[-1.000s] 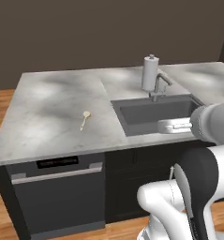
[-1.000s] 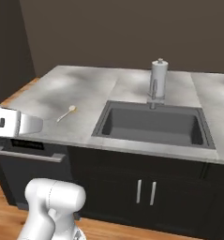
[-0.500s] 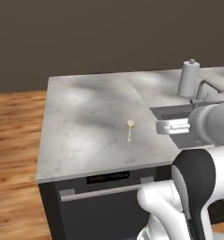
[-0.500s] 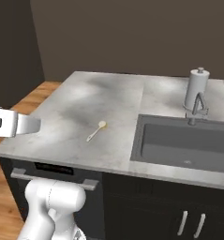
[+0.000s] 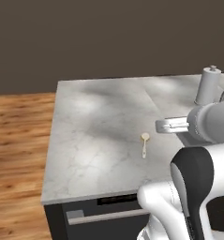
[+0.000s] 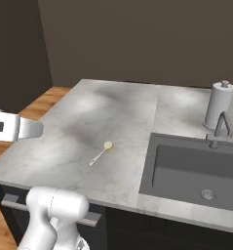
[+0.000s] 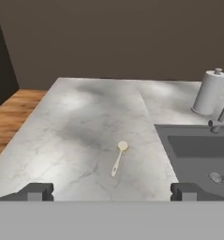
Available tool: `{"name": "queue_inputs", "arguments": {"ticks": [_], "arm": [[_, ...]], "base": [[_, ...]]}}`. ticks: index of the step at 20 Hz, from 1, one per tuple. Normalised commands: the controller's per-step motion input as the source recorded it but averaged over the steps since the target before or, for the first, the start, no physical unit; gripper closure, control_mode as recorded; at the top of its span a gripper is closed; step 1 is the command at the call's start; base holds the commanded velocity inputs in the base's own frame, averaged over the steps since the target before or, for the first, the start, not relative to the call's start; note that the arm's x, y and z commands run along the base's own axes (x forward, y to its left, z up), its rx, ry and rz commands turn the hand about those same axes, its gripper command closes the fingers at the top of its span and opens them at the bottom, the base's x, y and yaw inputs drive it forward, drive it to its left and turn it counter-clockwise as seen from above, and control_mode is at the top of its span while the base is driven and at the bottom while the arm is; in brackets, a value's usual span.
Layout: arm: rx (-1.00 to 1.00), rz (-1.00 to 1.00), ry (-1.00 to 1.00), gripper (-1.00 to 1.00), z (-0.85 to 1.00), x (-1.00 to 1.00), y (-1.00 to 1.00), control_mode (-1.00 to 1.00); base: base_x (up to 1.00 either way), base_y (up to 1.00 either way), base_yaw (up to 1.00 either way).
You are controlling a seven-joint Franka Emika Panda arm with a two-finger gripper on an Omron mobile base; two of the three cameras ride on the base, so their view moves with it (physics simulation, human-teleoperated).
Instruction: Grab the spray bottle from the cabinet, then place it next to the cutting board for sanitizing. Then grab the dish brush from the countertop next to the sink and place it next to the cutting board.
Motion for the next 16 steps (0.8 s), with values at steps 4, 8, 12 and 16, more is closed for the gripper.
{"name": "queue_inputs", "arguments": {"ticks": [4, 8, 12, 16], "arm": [[0.0, 0.0, 0.0, -1.0, 0.0, 0.0, 0.0, 1.0], [0.0, 0.0, 0.0, -1.0, 0.0, 0.0, 0.0, 1.0], [0.0, 0.0, 0.0, -1.0, 0.0, 0.0, 0.0, 1.0], [0.03, 0.0, 0.02, -1.0, -0.12, 0.17, 0.0, -1.0]], "base": [[0.11, 0.0, 0.33], [0.08, 0.01, 0.25], [0.13, 0.09, 0.12], [0.24, 0.07, 0.03]]}}
